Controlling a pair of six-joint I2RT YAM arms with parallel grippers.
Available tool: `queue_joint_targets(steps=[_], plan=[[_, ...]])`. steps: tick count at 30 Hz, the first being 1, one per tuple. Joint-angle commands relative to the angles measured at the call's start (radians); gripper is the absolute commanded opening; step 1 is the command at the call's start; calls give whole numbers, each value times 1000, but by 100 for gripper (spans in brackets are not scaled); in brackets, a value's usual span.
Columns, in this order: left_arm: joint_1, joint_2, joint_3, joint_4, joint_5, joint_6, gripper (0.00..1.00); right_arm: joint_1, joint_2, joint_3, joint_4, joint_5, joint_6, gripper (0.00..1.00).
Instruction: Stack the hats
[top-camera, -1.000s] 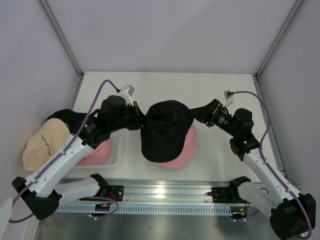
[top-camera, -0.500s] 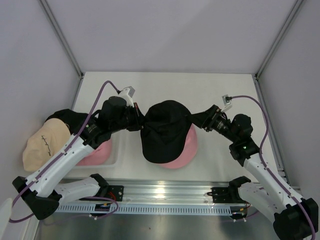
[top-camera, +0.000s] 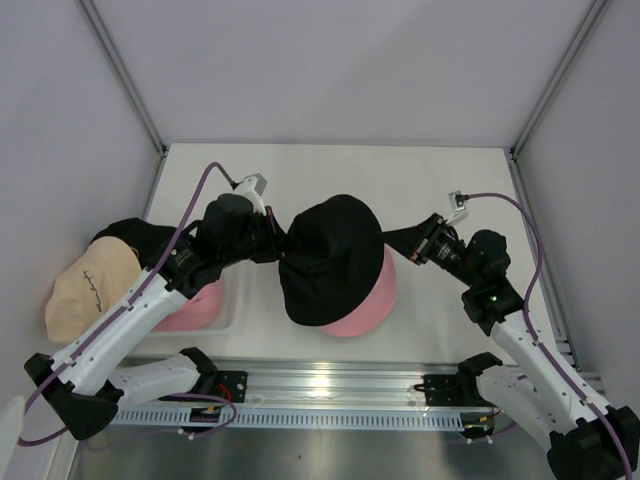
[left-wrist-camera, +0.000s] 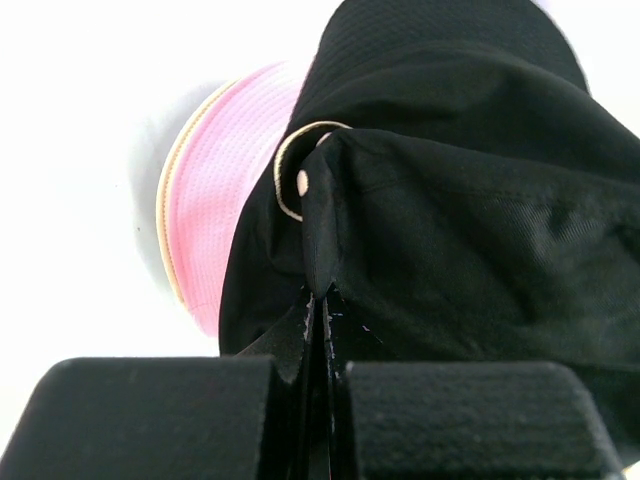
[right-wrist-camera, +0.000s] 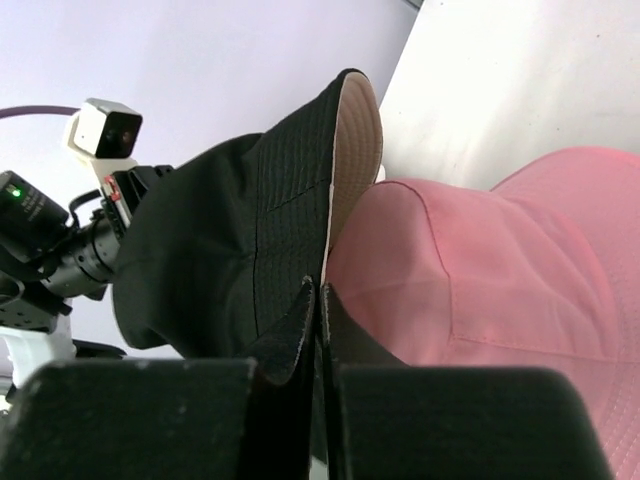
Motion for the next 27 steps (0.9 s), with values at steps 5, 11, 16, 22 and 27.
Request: queue_joint_targets(steps=[5, 11, 16, 22, 27], plan=[[-3, 14, 84, 3, -6, 16, 1, 5, -65, 179, -348, 130, -44, 0], [-8, 41, 119, 15, 0, 38, 1, -53, -87, 159, -470, 142, -12, 0], [-40, 71, 149, -3, -29, 58, 1, -173, -119, 156, -578, 99, -12, 0], [-60, 116, 132, -11, -55, 58, 1, -231, -137, 131, -653, 76, -37, 0], [-60, 120, 77, -20, -88, 38, 1, -230, -133, 28, -591, 66, -23, 0]])
